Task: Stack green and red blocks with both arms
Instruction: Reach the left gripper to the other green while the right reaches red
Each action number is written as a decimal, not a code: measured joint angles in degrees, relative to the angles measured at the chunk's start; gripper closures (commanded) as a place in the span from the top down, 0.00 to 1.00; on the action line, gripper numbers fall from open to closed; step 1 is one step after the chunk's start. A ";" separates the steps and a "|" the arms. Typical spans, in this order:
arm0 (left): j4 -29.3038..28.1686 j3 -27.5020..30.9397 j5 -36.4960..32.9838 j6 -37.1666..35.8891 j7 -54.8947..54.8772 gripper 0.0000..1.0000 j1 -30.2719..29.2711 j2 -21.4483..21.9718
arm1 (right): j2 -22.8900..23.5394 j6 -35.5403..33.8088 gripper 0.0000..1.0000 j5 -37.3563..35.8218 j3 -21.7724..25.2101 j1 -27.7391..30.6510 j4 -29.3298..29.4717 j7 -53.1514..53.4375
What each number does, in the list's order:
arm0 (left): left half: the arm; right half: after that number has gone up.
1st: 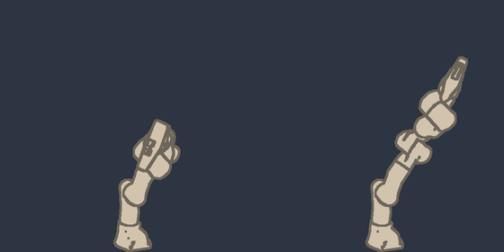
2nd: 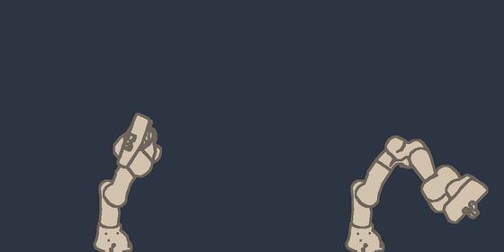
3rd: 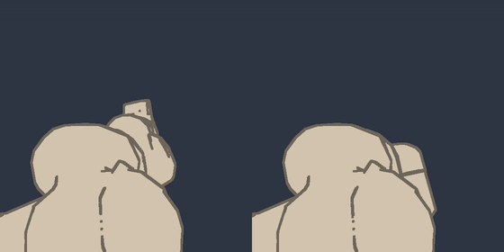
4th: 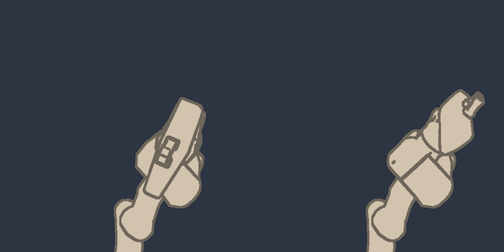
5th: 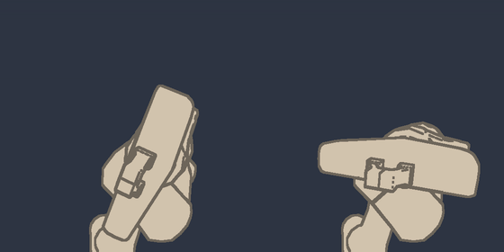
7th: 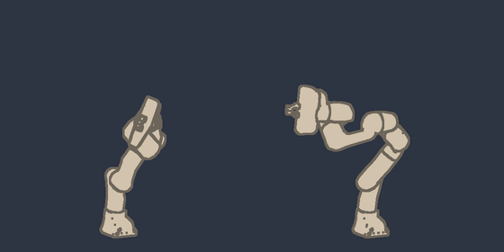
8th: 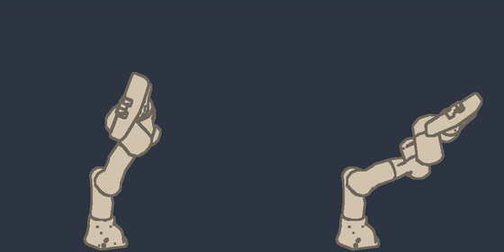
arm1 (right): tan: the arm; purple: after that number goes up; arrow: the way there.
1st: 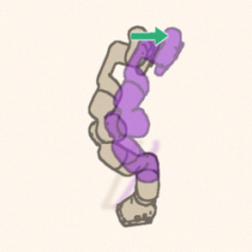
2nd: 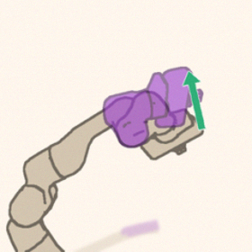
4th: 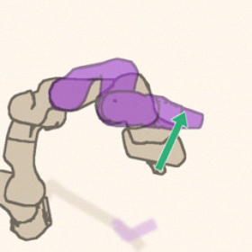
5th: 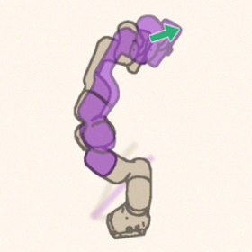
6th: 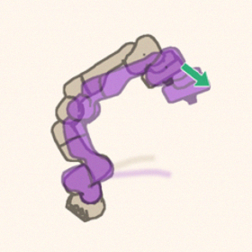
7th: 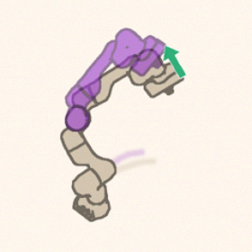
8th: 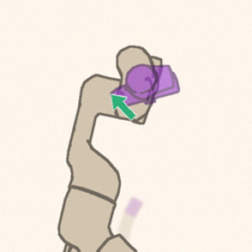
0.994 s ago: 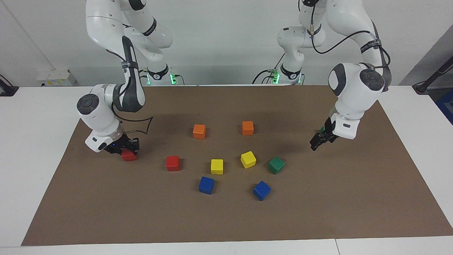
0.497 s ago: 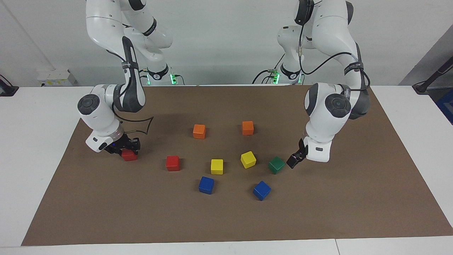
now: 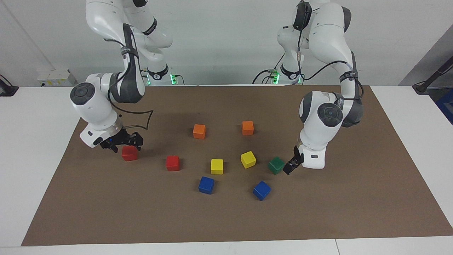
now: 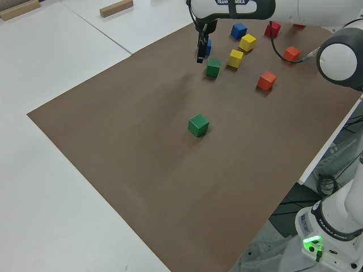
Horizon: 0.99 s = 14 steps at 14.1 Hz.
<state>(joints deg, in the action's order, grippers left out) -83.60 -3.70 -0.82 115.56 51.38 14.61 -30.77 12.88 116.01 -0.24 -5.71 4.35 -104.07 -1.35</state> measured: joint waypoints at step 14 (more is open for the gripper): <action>-8.58 0.11 -0.37 8.65 4.71 0.84 4.47 -0.33 | 9.52 -6.45 1.00 -2.81 -0.07 -13.75 14.48 13.35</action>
<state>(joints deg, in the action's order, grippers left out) -92.18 -3.59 -1.19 124.21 56.09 19.08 -31.10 22.40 109.56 -3.05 -5.79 -9.40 -89.59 12.01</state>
